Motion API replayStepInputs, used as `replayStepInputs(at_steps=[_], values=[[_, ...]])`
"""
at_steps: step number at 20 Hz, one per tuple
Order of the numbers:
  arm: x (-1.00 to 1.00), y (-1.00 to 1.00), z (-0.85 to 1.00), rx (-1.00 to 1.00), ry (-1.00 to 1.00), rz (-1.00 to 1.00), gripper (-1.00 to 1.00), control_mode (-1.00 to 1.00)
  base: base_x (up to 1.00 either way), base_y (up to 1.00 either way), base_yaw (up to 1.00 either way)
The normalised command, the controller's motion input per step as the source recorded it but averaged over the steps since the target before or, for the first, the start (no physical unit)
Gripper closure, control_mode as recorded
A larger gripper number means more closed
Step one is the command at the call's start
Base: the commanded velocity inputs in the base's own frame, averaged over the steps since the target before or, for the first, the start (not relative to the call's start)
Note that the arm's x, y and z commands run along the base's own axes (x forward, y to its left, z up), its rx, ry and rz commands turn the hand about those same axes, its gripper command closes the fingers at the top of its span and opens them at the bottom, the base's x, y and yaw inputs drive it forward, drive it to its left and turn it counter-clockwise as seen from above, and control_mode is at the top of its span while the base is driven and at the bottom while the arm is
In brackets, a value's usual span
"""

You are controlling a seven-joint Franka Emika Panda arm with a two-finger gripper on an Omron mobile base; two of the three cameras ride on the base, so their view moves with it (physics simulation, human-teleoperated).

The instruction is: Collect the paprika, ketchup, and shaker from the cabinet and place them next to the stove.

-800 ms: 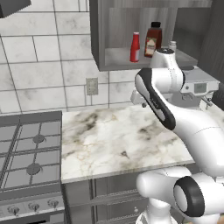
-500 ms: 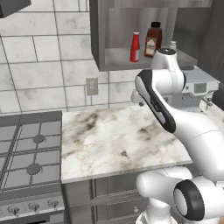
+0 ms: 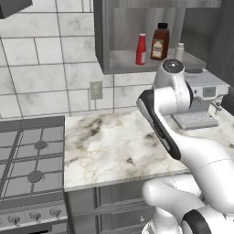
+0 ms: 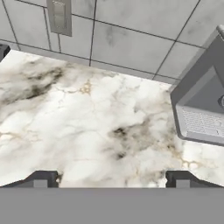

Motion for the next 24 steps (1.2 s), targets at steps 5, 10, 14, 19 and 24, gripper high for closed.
replayStepInputs(at_steps=[5,10,14,19,24], values=[[0.01,-0.06,0.53,-0.06,-0.25,-0.08,-1.0,-1.0,0.0,0.0,0.0],[0.0,-0.14,0.98,0.01,-0.17,-0.08,-1.0,-1.0,0.0,0.0,0.0],[0.09,-0.14,0.98,0.11,-0.05,-0.03,-1.0,-1.0,0.0,0.0,0.0],[0.4,-0.06,0.53,0.2,-0.05,0.07,-1.0,-1.0,0.0,0.0,0.0],[0.44,0.0,0.15,0.21,-0.09,0.12,-1.0,-1.0,0.0,0.0,0.0]])
